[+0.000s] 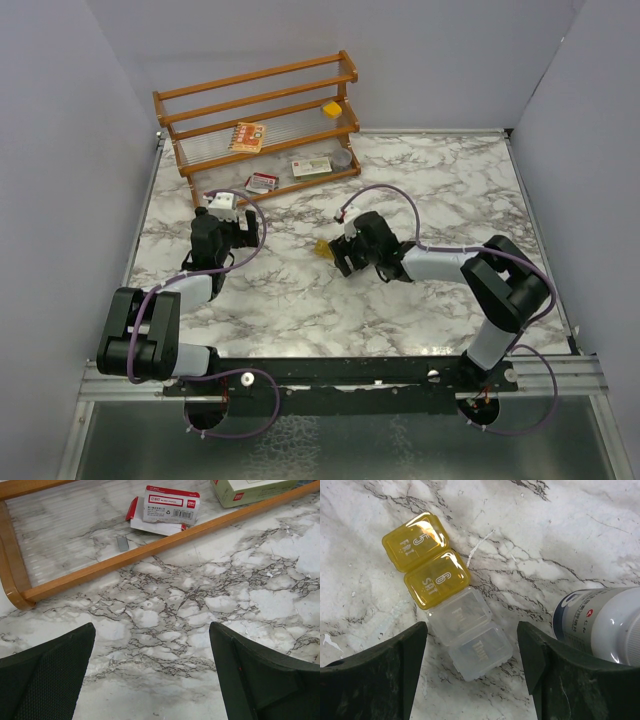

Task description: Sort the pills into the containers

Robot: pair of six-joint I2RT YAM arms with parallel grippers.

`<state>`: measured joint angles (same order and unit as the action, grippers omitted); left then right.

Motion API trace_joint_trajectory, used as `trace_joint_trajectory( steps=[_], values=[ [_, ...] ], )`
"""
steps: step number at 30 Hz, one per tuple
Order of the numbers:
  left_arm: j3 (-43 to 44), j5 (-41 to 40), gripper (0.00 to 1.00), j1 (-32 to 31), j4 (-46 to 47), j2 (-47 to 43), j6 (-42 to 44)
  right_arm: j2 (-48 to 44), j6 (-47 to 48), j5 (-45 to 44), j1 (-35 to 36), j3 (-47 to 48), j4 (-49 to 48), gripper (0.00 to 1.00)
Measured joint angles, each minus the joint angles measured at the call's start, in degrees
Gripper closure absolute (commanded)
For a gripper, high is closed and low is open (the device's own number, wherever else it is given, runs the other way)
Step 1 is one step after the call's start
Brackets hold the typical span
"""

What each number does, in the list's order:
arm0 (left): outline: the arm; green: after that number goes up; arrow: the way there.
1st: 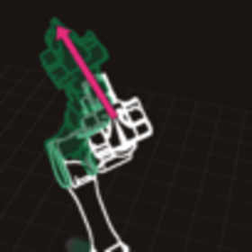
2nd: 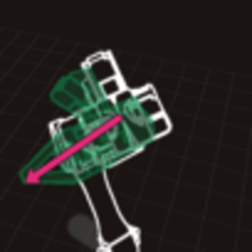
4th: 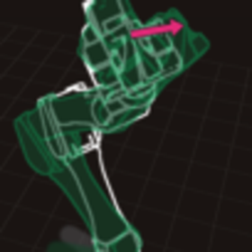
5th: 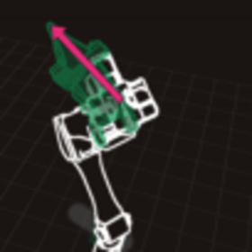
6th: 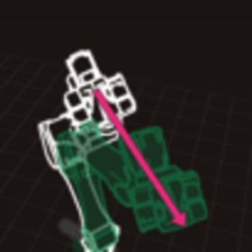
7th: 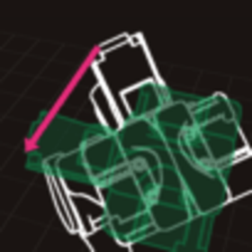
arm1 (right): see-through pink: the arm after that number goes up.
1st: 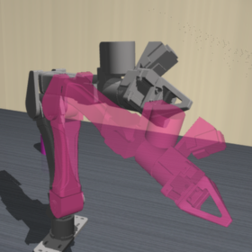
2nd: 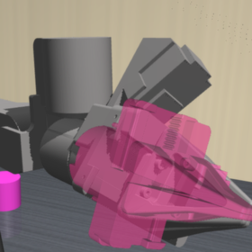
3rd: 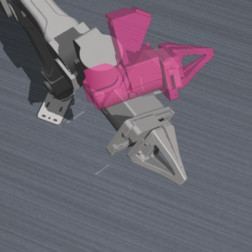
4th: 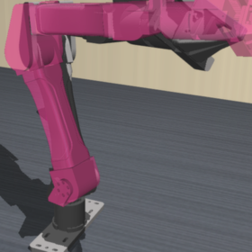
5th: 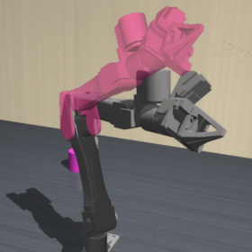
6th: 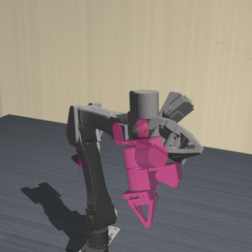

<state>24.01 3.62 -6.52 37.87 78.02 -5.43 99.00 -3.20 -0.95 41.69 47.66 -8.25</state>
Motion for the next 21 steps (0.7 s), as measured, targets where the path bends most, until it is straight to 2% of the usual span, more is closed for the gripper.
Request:
trace_joint_trajectory(
  steps=[4,10,12,14,17,21],
  values=[
    [0.0,0.0,0.01,0.0,0.0,0.0,0.0,-0.1,-0.1,0.0,0.0,-0.5,0.5,0.3],
    [0.1,0.0,0.01,0.0,0.0,0.0,0.0,-0.5,-0.2,0.0,0.0,-1.3,0.5,0.41],
    [0.3,0.0,0.01,0.0,0.0,0.1,0.0,-0.5,-0.2,0.1,0.0,-1.3,0.5,0.47],
    [0.7,0.0,0.01,0.0,0.0,0.2,0.0,-0.5,-0.2,0.1,0.0,-1.3,0.5,0.58],
    [0.9,0.0,0.01,0.0,0.0,0.2,0.0,-0.5,-0.1,0.3,0.0,-1.3,0.6,0.68],
    [0.9,0.0,0.01,0.0,0.0,0.3,0.0,-0.5,-0.2,0.4,0.0,-1.2,0.7,0.75]
  ],
)
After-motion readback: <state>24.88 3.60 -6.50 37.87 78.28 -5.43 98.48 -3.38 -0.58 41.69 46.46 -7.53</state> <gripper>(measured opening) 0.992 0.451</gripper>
